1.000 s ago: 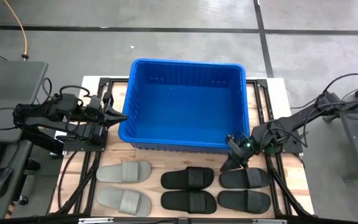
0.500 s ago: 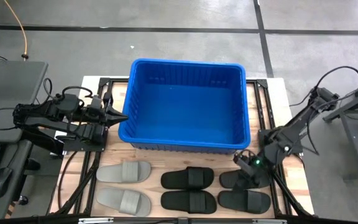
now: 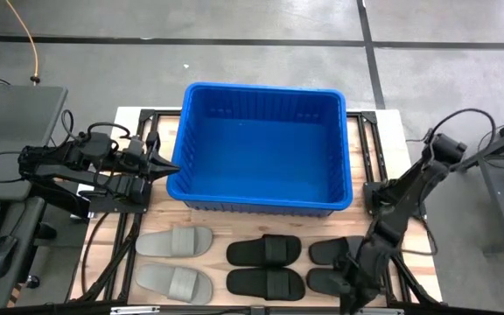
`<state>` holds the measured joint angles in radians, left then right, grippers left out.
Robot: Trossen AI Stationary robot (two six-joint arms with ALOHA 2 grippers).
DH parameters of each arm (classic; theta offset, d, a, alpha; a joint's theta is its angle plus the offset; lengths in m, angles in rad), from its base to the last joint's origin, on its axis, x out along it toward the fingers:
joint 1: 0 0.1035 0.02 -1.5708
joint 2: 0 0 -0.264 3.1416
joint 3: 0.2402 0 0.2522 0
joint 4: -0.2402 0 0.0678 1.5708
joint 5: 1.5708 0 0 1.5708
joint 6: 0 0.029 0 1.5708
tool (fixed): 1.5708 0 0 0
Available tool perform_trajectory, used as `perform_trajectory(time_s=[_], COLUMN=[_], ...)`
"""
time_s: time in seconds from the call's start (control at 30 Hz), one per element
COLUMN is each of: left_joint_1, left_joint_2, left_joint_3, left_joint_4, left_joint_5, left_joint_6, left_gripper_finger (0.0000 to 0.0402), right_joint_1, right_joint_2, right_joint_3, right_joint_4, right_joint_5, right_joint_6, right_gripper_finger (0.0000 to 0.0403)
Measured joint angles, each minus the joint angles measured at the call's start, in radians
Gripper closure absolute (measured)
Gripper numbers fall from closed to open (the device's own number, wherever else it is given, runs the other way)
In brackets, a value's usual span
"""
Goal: Pick and place slides into bin
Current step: Put the bottom right black slide into the blue bin
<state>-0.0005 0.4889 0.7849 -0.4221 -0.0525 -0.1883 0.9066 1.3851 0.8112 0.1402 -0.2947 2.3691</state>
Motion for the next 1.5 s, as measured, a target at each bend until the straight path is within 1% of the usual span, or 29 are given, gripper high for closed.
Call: perform_trajectory(time_s=[0.13,0.2,0.27,0.43,0.63,0.77,0.87,0.93,1.03,1.17,1.23,1.3,1.5], left_joint_1=[0.0,0.0,0.0,0.0,0.0,0.0,0.0,0.0,0.0,0.0,0.0,0.0,0.0], left_joint_2=[0.0,0.0,0.0,0.0,0.0,0.0,0.0,0.0,0.0,0.0,0.0,0.0,0.0], left_joint_3=[0.0,0.0,0.0,0.0,0.0,0.0,0.0,0.0,0.0,0.0,0.0,0.0,0.0], left_joint_4=[0.0,0.0,0.0,0.0,0.0,0.0,0.0,0.0,0.0,0.0,0.0,0.0,0.0], left_joint_5=[0.0,0.0,0.0,0.001,0.001,0.001,-0.003,-0.007,-0.008,0.005,0.013,0.014,0.01], left_joint_6=[0.0,0.0,0.001,0.004,0.004,0.008,0.021,0.025,0.026,0.026,0.026,0.026,0.026], left_gripper_finger=[0.0387,0.0387,0.0387,0.0387,0.0387,0.0387,0.0387,0.0387,0.0387,0.0387,0.0387,0.0387,0.0387], right_joint_1=[0.0,0.0,-0.001,-0.001,0.012,0.037,0.072,0.097,0.084,0.062,0.052,0.037,0.039], right_joint_2=[0.077,0.106,0.13,0.159,0.144,0.085,-0.005,-0.063,-0.095,-0.092,-0.09,-0.074,0.007], right_joint_3=[0.001,0.001,0.001,0.001,0.002,0.002,0.002,0.002,0.002,0.002,0.002,0.002,0.018], right_joint_4=[-0.005,-0.018,-0.036,-0.139,-0.195,-0.309,-0.484,-0.599,-0.669,-0.653,-0.634,-0.636,-0.666], right_joint_5=[-0.015,0.009,0.042,0.078,0.085,0.048,0.036,0.067,0.114,0.287,0.338,0.332,0.208], right_joint_6=[0.069,0.092,0.091,0.073,0.072,0.049,0.07,0.116,0.116,0.084,0.082,0.084,0.094], right_gripper_finger=[0.0175,0.0157,0.0151,0.0149,0.0149,0.0149,0.0149,0.0149,0.0149,0.0149,0.0149,0.0149,0.0149])
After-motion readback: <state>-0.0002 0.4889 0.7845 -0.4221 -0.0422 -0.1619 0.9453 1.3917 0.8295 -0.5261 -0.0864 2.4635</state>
